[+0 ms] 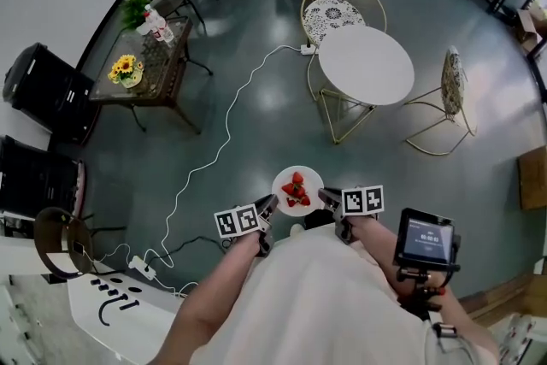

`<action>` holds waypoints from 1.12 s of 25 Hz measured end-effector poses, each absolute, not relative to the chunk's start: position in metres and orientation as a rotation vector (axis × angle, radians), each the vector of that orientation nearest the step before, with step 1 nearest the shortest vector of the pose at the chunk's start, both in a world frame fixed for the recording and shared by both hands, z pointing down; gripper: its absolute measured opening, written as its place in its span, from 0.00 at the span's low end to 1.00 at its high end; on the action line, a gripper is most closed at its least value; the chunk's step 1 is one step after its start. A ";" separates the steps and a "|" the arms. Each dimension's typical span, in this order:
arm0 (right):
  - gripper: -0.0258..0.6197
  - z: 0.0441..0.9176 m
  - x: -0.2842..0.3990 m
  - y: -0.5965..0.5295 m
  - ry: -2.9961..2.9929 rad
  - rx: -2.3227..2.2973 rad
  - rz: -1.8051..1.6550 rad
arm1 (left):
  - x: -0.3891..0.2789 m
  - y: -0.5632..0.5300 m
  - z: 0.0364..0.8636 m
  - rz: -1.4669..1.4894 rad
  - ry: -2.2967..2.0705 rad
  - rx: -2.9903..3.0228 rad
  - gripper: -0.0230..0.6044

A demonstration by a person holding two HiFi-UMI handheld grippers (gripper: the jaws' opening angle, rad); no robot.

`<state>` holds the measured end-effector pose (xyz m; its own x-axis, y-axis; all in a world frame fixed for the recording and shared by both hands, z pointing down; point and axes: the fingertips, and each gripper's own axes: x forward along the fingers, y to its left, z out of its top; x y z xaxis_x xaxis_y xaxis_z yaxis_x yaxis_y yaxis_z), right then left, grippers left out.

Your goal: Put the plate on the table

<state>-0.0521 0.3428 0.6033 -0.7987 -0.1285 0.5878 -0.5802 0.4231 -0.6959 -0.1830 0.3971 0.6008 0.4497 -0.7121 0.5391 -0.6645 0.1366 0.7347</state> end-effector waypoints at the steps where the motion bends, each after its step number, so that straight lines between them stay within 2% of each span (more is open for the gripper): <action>1: 0.09 0.604 -0.055 0.341 -2.231 0.589 1.347 | -0.186 0.397 0.601 -0.059 -1.251 1.552 0.10; 12: 0.09 0.614 -0.104 0.278 -2.219 0.474 1.337 | -0.227 0.345 0.608 -0.077 -1.300 1.479 0.10; 23: 0.09 0.618 -0.113 0.251 -2.219 0.481 1.362 | -0.239 0.316 0.611 -0.061 -1.289 1.480 0.10; 28: 0.09 0.620 -0.119 0.199 -2.208 0.484 1.387 | -0.246 0.261 0.613 -0.038 -1.283 1.474 0.10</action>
<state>-0.1185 0.1990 0.6200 -0.8198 -0.0403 0.5713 -0.5320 0.4226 -0.7337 -0.2457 0.2606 0.6129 0.4072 -0.6985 0.5885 -0.6620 0.2182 0.7170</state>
